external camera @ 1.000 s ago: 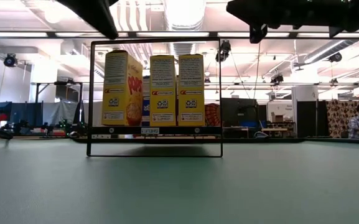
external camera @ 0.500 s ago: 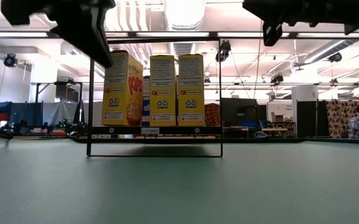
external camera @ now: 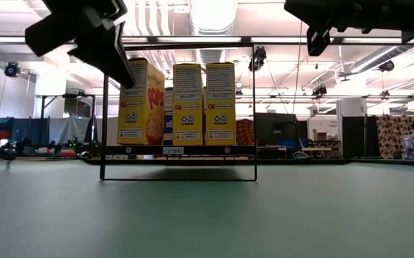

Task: Stack cereal on shelf
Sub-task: Put the yellow cereal box on the shelf and align it with the other yellow cereal box

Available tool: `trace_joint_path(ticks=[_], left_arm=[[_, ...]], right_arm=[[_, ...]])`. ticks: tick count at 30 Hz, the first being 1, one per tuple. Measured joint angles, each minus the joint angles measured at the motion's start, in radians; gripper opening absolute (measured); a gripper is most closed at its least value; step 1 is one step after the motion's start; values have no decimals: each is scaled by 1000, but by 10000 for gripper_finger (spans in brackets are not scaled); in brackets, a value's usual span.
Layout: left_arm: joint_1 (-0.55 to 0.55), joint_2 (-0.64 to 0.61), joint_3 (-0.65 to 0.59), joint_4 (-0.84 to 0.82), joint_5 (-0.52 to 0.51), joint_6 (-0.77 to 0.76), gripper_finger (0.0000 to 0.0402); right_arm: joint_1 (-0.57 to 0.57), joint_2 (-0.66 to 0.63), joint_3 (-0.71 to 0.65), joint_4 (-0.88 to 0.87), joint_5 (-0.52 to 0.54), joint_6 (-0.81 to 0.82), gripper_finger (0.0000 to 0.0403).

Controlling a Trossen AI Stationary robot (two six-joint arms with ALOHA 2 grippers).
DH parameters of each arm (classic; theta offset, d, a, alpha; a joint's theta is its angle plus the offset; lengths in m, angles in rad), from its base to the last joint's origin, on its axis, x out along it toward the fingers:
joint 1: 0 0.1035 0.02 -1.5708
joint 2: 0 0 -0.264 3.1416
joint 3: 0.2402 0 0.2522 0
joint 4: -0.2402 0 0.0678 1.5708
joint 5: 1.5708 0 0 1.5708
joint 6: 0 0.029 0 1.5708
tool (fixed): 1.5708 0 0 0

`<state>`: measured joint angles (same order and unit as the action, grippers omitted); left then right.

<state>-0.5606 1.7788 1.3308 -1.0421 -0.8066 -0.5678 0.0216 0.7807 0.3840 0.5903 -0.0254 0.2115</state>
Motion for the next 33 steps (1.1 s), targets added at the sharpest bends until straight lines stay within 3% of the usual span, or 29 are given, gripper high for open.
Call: trace_joint_path(ticks=[21,33], left_arm=[[17,42,-17,-1,-118,-53,0],[53,42,-18,22,-127,-54,0]], right_arm=[[0,-1,0,5,0,-11,27],[0,-1,0,4,0,-11,27]])
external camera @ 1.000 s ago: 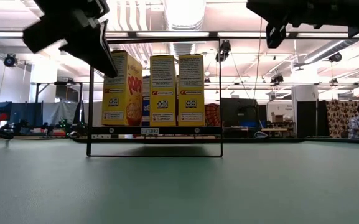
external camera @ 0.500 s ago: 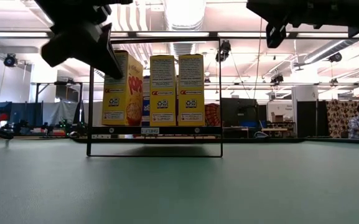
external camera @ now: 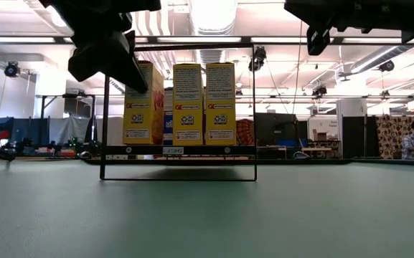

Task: Stack cereal on shelf
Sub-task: Put the yellow cereal box on the shelf and align it with the other yellow cereal box

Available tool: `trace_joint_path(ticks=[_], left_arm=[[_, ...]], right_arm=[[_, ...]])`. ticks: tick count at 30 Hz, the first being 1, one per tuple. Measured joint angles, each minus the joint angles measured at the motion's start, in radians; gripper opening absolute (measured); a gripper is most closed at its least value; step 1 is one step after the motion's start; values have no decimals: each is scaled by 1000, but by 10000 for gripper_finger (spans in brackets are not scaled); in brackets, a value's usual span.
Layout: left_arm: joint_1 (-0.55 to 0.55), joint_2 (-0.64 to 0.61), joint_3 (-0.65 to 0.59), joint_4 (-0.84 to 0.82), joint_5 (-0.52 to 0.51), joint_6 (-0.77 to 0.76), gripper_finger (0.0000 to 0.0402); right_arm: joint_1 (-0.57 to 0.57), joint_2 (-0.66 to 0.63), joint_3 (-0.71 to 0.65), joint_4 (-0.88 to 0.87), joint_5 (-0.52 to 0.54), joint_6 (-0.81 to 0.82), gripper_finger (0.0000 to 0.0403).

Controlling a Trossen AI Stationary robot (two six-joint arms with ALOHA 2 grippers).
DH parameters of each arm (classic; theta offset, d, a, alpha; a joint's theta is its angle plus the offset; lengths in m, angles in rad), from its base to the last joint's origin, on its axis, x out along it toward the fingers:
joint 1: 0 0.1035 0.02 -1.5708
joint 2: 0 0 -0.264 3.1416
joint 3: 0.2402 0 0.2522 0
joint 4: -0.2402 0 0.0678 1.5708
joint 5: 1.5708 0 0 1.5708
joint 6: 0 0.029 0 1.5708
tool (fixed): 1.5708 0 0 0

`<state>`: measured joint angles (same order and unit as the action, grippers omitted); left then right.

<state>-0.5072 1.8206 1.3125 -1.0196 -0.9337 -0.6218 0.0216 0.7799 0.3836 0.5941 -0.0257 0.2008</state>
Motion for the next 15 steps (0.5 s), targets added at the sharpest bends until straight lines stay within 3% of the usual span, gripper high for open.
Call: trace_joint_path(ticks=[7,15], left_arm=[[-28,-2,45,7,-2,25,0],[-104,-3,236,-59,-1,188,0]], right_arm=[[0,0,0,-2,0,-1,27],[0,0,0,-6,0,-1,27]])
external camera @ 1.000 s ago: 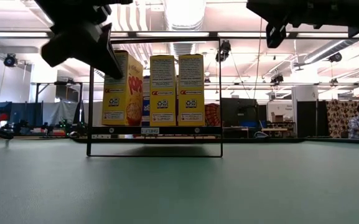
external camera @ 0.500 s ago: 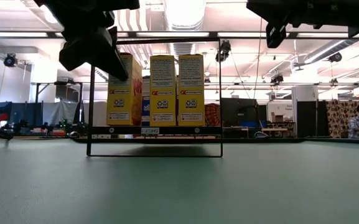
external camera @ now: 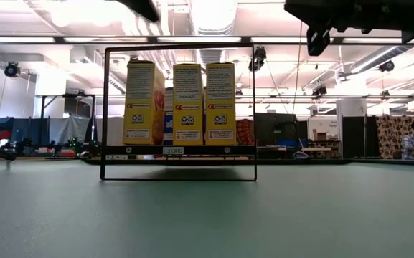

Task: Stack cereal on shelf
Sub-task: Put the yellow cereal box on the shelf and align it with the other yellow cereal box

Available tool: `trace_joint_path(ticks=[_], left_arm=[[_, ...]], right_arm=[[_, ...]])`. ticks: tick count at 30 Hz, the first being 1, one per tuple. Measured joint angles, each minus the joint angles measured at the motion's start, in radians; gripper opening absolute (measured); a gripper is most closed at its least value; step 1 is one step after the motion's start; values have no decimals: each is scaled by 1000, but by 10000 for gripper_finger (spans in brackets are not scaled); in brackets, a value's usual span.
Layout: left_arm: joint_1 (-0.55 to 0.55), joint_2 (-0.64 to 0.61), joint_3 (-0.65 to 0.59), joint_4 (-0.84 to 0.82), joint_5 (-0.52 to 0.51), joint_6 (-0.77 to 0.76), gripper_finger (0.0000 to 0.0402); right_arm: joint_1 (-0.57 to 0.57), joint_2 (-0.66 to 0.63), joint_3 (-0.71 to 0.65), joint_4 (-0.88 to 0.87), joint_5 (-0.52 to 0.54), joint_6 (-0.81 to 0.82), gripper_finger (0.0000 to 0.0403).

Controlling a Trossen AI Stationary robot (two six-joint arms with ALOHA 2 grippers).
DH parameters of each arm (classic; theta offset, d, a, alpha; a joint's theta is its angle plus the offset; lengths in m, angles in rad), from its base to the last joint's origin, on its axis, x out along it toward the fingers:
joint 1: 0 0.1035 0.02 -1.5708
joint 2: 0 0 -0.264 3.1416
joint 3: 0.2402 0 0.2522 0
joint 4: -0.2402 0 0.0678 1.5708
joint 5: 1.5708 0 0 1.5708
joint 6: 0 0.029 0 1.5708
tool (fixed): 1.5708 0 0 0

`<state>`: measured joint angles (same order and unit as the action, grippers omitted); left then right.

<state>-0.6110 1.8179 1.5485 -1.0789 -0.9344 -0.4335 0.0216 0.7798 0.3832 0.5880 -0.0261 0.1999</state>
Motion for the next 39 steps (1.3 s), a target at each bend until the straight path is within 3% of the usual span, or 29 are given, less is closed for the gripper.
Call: trace_joint_path(ticks=[8,15,23,33,39], left_arm=[[-18,-7,211,-188,-1,102,0],[23,-67,175,-195,0,188,0],[84,-213,-23,-86,55,190,0],[260,-389,-422,304,166,337,0],[301,-442,-530,465,228,391,0]], right_arm=[[0,0,0,0,0,2,27],[0,0,0,0,0,2,27],[0,0,0,0,0,-1,27],[0,0,0,0,0,-10,27],[0,1,0,0,0,-17,27]])
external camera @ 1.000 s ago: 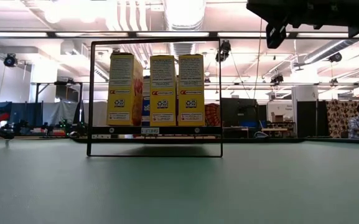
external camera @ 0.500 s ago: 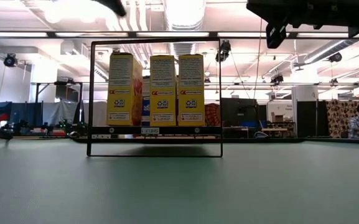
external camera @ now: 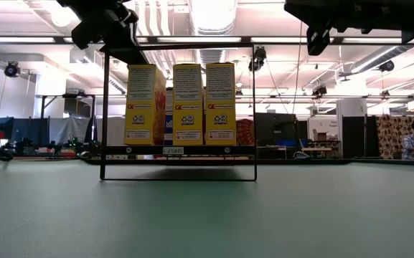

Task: Stack cereal on shelf
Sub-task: Put the yellow cereal box on the shelf and align it with the other yellow cereal box, then return to Home Position

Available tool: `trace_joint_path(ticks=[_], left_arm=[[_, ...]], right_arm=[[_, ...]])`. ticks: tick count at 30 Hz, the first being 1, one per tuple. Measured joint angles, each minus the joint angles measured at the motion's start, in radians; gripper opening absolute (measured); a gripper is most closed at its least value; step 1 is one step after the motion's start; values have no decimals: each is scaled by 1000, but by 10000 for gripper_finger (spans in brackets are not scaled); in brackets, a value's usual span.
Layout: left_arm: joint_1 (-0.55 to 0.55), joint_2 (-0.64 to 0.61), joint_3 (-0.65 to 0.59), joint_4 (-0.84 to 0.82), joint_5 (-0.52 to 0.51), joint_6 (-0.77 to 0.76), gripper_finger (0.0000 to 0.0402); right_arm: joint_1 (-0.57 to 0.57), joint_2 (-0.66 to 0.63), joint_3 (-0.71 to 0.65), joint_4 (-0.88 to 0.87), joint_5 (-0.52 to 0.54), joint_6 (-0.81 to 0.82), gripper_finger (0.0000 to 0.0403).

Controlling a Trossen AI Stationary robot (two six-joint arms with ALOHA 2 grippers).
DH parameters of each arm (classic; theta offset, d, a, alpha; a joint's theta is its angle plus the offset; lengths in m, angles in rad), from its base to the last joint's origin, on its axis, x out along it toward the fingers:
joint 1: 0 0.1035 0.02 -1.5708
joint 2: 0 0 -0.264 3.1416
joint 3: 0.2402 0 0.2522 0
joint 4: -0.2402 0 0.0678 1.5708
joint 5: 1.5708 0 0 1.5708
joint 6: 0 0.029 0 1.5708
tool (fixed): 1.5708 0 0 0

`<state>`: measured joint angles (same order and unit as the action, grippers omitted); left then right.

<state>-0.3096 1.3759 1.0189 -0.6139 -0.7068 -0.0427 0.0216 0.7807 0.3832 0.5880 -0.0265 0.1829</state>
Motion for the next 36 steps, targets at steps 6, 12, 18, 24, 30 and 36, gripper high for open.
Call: trace_joint_path(ticks=[6,12,18,24,30,36], left_arm=[[3,2,-12,33,-29,-9,0],[6,22,-12,64,-67,-25,0],[6,25,-12,63,-70,-48,0],[3,17,14,46,-65,-52,0],[-12,14,47,13,-65,-26,0],[-64,-32,54,39,11,104,0]], right_arm=[[0,0,0,-2,0,-11,27],[0,0,0,-8,0,-11,27],[0,0,0,-8,0,-11,27],[0,0,0,-8,0,-11,27],[0,0,-2,-10,0,-31,27],[0,-21,-48,-7,-63,-135,27]])
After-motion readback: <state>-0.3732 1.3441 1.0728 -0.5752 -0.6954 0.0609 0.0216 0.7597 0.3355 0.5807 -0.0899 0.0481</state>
